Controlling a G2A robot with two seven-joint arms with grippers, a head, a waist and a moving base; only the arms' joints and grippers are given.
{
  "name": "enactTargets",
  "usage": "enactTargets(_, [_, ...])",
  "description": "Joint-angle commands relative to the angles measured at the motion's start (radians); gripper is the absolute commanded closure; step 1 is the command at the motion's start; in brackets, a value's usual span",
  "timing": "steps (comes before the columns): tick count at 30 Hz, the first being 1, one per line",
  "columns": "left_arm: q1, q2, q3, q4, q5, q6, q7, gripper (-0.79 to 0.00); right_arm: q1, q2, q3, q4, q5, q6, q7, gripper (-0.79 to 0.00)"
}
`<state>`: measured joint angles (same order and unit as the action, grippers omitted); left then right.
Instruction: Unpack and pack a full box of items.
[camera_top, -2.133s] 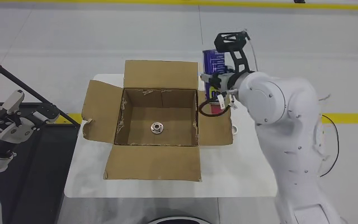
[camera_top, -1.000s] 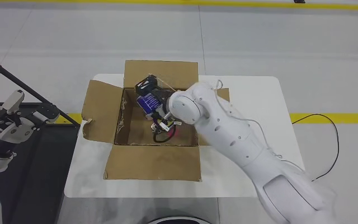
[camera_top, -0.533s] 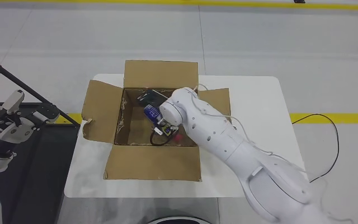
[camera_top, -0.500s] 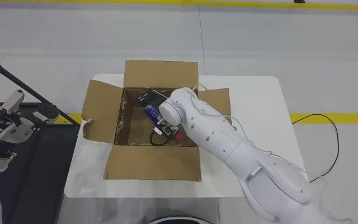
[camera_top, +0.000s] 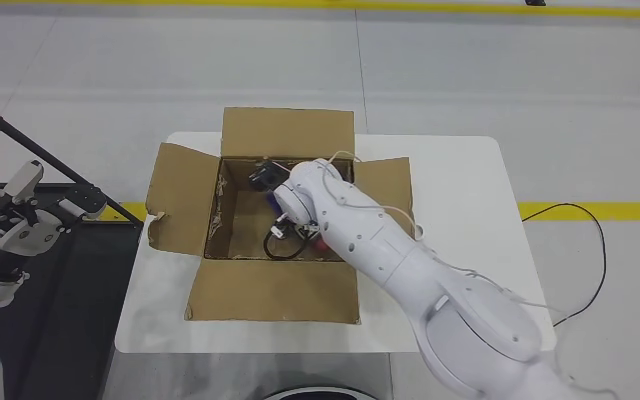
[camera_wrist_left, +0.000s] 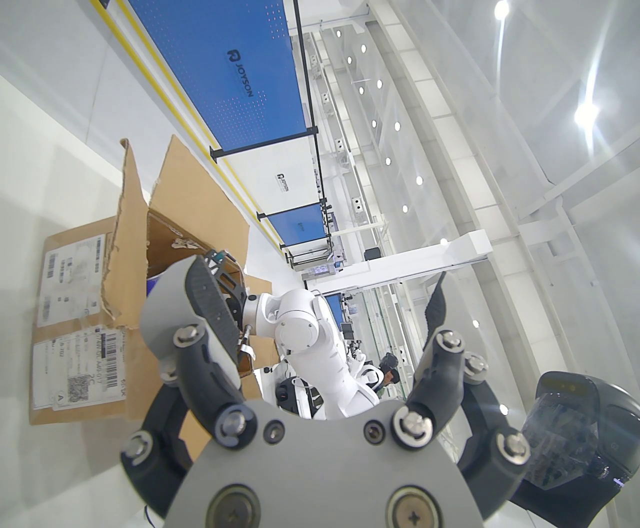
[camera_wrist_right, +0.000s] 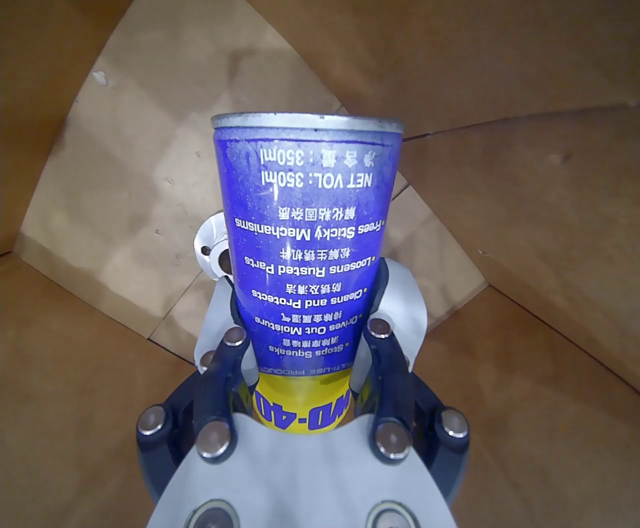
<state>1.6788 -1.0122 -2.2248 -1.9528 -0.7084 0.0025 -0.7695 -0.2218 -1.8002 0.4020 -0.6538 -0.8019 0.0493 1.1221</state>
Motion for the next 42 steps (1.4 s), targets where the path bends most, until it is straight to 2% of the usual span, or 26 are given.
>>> enactTargets(1, [0.000, 0.000, 0.000, 0.000, 0.000, 0.000, 0.000, -0.785, 0.001, -0.008, -0.001, 0.013, -0.005, 0.001, 0.000, -0.237])
enactTargets(5, [0.000, 0.000, 0.000, 0.000, 0.000, 0.000, 0.000, -0.785, 0.006, -0.021, 0.003, 0.038, -0.010, -0.001, -0.003, -0.271])
enactTargets(8, [0.000, 0.000, 0.000, 0.000, 0.000, 0.000, 0.000, -0.785, 0.010, -0.028, 0.009, 0.052, -0.016, 0.000, -0.003, -0.336])
enactTargets(14, [0.000, 0.000, 0.000, 0.000, 0.000, 0.000, 0.000, -0.785, 0.016, -0.031, 0.029, 0.057, -0.024, -0.002, 0.009, -0.388])
enactTargets(22, [0.000, 0.000, 0.000, 0.000, 0.000, 0.000, 0.000, -0.785, 0.010, -0.015, 0.065, 0.001, -0.053, 0.014, 0.042, -0.560])
enactTargets(28, [0.000, 0.000, 0.000, 0.000, 0.000, 0.000, 0.000, -0.785, -0.010, 0.012, 0.102, -0.073, -0.085, 0.019, 0.075, -0.585])
enactTargets(33, [0.000, 0.000, 0.000, 0.000, 0.000, 0.000, 0.000, -0.785, -0.026, 0.040, 0.150, -0.161, -0.110, 0.022, 0.102, -0.677])
enactTargets(35, [0.000, 0.000, 0.000, 0.000, 0.000, 0.000, 0.000, -0.785, -0.035, 0.058, 0.186, -0.218, -0.112, 0.009, 0.116, -0.723])
enactTargets(36, [0.000, 0.000, 0.000, 0.000, 0.000, 0.000, 0.000, -0.785, -0.043, 0.069, 0.206, -0.251, -0.113, -0.001, 0.128, -0.782])
enactTargets(42, [0.000, 0.000, 0.000, 0.000, 0.000, 0.000, 0.000, -0.785, -0.148, 0.146, 0.353, -0.519, -0.130, -0.079, 0.228, -0.785])
